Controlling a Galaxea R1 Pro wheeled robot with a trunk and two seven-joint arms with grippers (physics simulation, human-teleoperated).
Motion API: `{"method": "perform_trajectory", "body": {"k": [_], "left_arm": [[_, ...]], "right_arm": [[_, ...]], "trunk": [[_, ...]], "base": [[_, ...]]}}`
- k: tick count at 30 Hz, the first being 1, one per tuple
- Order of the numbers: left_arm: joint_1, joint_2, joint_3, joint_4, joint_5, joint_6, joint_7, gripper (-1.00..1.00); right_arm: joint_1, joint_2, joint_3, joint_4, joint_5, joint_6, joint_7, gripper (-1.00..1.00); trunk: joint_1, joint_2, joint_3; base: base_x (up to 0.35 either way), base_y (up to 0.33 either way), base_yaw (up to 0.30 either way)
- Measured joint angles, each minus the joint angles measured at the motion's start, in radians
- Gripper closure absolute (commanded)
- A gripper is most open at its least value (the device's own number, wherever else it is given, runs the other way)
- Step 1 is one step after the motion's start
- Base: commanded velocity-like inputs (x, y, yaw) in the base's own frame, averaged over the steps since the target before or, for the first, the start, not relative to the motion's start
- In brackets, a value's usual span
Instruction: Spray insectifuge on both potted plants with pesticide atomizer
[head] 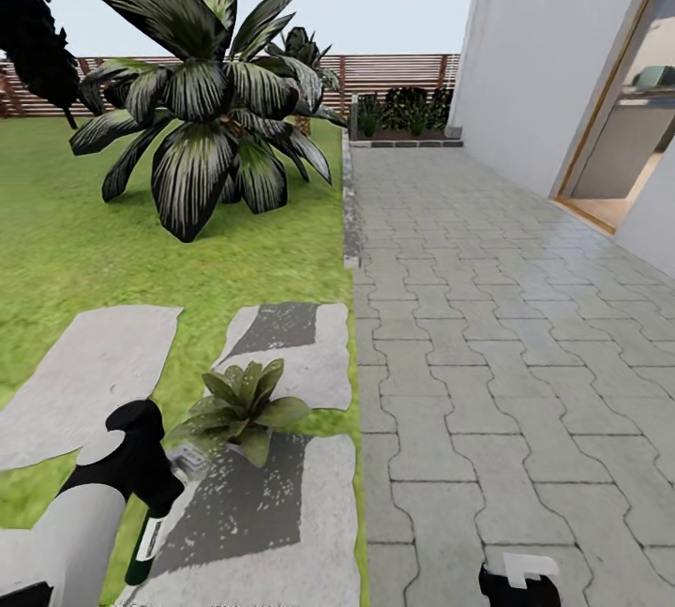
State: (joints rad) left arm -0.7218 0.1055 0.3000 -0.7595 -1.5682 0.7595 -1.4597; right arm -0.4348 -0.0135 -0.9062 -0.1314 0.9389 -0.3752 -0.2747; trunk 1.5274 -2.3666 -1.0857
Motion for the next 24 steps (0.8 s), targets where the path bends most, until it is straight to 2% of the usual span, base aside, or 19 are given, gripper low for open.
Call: {"method": "perform_trajectory", "body": {"k": [5,9,10,13,15,19,21,24], "left_arm": [[0.034,-0.016,0.003,0.016,0.126,0.0,0.179,1.0],[0.068,-0.019,0.003,0.05,0.216,0.001,0.318,1.0],[0.079,-0.018,0.003,0.057,0.248,0.001,0.357,1.0],[0.097,-0.019,0.002,0.062,0.318,0.0,0.387,1.0],[0.108,-0.02,0.001,0.063,0.344,0.0,0.393,1.0],[0.111,-0.023,0.004,0.057,0.354,0.002,0.395,1.0],[0.112,-0.046,0.003,0.053,0.358,0.004,0.396,1.0],[0.112,-0.062,0.001,0.052,0.355,0.002,0.399,1.0]], "right_arm": [[0.0,-0.001,0.0,-0.001,0.001,0.0,-0.001,-1.0],[0.0,-0.006,0.001,0.0,0.003,0.0,0.002,-1.0],[0.0,-0.007,0.002,0.001,0.004,0.0,0.002,-1.0],[0.0,-0.008,0.003,0.002,0.006,0.0,0.003,-1.0],[0.0,-0.007,0.003,0.002,0.005,0.0,0.004,-1.0],[0.0,-0.002,0.003,0.002,0.004,0.0,0.001,-1.0],[0.0,-0.002,0.002,0.002,0.003,0.0,0.0,-1.0],[0.0,-0.002,0.003,0.002,0.003,0.0,0.001,-1.0]], "trunk": [[0.0,0.0,0.0],[0.0,0.0,0.0],[0.0,0.0,0.0],[0.0,0.0,0.0],[0.0,0.0,0.0],[0.0,0.0,0.0],[0.0,0.0,0.0],[0.0,0.0,0.0]], "base": [[0.0,0.0,0.128],[0.0,0.0,0.01],[0.0,0.0,0.001],[0.0,0.0,0.0],[0.0,0.0,0.0],[0.004,-0.012,0.0],[0.068,-0.187,0.037],[0.087,-0.238,0.189]]}}
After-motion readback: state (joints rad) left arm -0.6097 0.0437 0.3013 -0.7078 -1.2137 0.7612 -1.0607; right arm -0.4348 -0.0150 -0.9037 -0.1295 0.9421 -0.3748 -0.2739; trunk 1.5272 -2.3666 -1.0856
